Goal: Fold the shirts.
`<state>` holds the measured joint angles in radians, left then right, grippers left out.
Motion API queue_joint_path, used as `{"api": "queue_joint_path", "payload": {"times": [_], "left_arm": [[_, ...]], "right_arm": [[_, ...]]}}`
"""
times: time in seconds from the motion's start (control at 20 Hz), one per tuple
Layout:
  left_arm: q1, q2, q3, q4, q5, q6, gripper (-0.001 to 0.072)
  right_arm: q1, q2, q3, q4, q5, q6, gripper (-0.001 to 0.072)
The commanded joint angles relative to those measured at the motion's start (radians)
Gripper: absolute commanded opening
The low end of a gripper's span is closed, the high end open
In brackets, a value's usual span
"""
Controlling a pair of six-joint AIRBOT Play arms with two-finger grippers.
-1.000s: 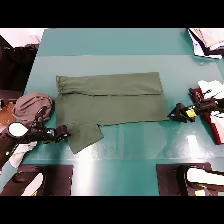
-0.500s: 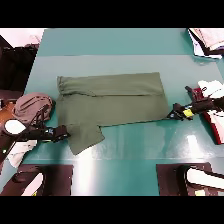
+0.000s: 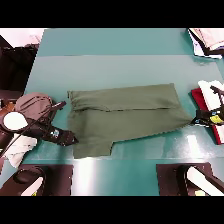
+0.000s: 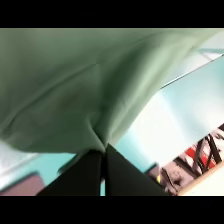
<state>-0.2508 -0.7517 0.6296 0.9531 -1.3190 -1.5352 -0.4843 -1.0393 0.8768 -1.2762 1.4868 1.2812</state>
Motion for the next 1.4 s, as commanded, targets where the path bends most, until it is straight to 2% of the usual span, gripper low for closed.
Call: {"api": "queue_joint_path", "payload": {"times": [0.0,0.15,0.3,0.55,0.7,0.95,1.0,1.05,1.1,1.15,1.25,1.35], "left_arm": [[-0.041,-0.003,0.121,0.037,0.122,-0.003,0.0025],[-0.041,-0.046,0.200,0.156,0.251,-0.015,0.0025],[-0.030,-0.109,0.212,0.221,0.393,-0.071,0.0026],[0.080,-0.224,0.215,0.213,0.566,-0.081,0.0026],[0.084,-0.290,0.218,0.197,0.669,-0.053,0.0026],[0.084,-0.393,0.246,0.177,0.790,-0.067,0.0027],[0.084,-0.404,0.254,0.172,0.809,-0.075,0.0053],[0.084,-0.412,0.261,0.169,0.833,-0.099,0.0353],[0.084,-0.416,0.270,0.168,0.848,-0.126,0.0606],[0.084,-0.417,0.282,0.169,0.851,-0.138,0.0623],[0.084,-0.416,0.325,0.171,0.807,-0.132,0.0623],[0.084,-0.415,0.381,0.170,0.684,-0.132,0.0621]], "right_arm": [[0.023,0.038,0.003,0.050,-0.030,0.005,0.0015],[0.061,0.010,0.016,0.105,-0.108,0.051,0.0015],[0.101,-0.057,0.103,0.104,-0.165,0.096,0.0014],[0.163,-0.246,0.274,0.104,-0.179,0.125,0.0014],[0.208,-0.360,0.358,0.103,-0.200,0.138,0.0015],[0.264,-0.497,0.490,0.105,-0.273,0.162,0.0017],[0.271,-0.515,0.514,0.108,-0.293,0.162,0.0022],[0.283,-0.532,0.542,0.108,-0.317,0.162,0.0138],[0.288,-0.548,0.573,0.108,-0.333,0.162,0.0397],[0.287,-0.563,0.610,0.108,-0.332,0.161,0.0515],[0.273,-0.588,0.685,0.104,-0.262,0.155,0.0514],[0.227,-0.604,0.718,0.107,-0.150,0.113,0.0514]]}}
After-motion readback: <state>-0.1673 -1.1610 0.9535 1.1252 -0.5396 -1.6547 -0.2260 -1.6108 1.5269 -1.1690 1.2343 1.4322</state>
